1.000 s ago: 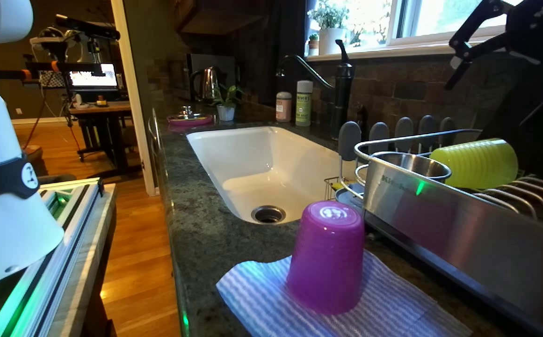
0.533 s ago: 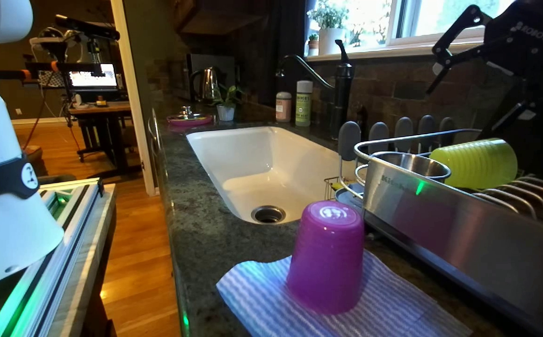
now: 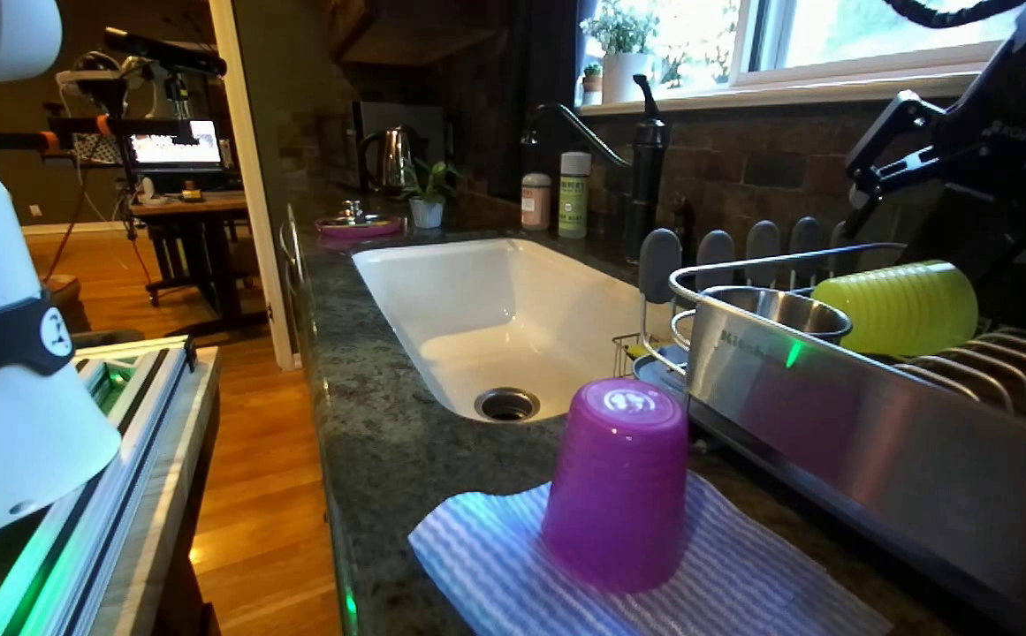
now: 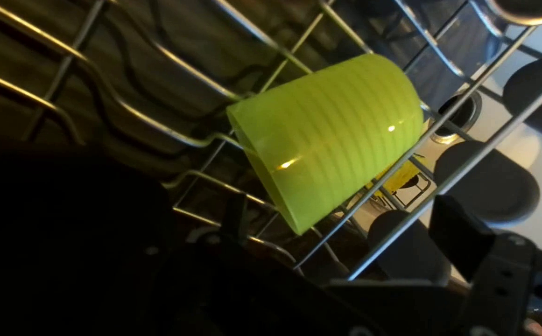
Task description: Move the yellow cup on the drying rack and place it next to the purple cup
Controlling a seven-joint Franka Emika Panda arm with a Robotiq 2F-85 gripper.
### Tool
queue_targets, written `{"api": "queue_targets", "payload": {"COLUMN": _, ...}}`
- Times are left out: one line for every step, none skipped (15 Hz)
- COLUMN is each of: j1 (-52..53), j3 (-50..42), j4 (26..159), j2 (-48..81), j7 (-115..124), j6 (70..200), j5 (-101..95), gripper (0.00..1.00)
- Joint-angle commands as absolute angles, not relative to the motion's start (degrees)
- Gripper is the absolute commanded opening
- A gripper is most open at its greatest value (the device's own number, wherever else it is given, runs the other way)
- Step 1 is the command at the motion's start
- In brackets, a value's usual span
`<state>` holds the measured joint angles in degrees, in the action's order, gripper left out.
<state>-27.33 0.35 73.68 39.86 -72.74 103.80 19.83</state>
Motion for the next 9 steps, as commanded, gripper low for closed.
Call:
{"api": "queue_targets", "payload": {"j1": -28.1, "j3": 1.1, "j4": 71.4, "j2": 42.8, "j7": -74.7, "j6": 100.0, "j5": 21.9, "gripper": 1.00}}
{"api": "queue_targets", "payload": {"j1": -28.2, "j3": 0.9, "j4": 71.0, "j2": 43.0, "j7": -73.4, "j6": 97.6, "j5": 22.1, "gripper": 0.95}}
{"api": "queue_targets", "payload": {"j1": -28.4, "j3": 0.8, "j4": 70.7, "j2": 42.8, "j7": -72.2, "j6": 94.6, "j5": 22.5, "gripper": 0.82}}
{"api": "queue_targets", "payload": {"j1": -28.7, "j3": 0.7, "j4": 70.4, "j2": 42.6, "j7": -71.5, "j6": 92.2, "j5": 23.0, "gripper": 0.71}}
{"api": "queue_targets", "payload": {"j1": -29.0, "j3": 0.6, "j4": 69.8, "j2": 42.4, "j7": -71.1, "j6": 89.8, "j5": 23.4, "gripper": 0.70}}
{"api": "queue_targets", "payload": {"j1": -29.2, "j3": 0.4, "j4": 69.2, "j2": 42.2, "j7": -70.3, "j6": 88.1, "j5": 23.9, "gripper": 0.63}}
{"api": "queue_targets", "payload": {"j1": -29.3, "j3": 0.2, "j4": 68.7, "j2": 42.2, "j7": -69.8, "j6": 86.8, "j5": 24.2, "gripper": 0.53}}
{"api": "queue_targets", "payload": {"j1": -29.3, "j3": 0.0, "j4": 68.1, "j2": 42.2, "j7": -69.1, "j6": 86.1, "j5": 24.5, "gripper": 0.45}}
{"api": "queue_targets", "payload": {"j1": -29.4, "j3": -0.1, "j4": 67.7, "j2": 42.2, "j7": -68.7, "j6": 85.4, "j5": 24.7, "gripper": 0.38}}
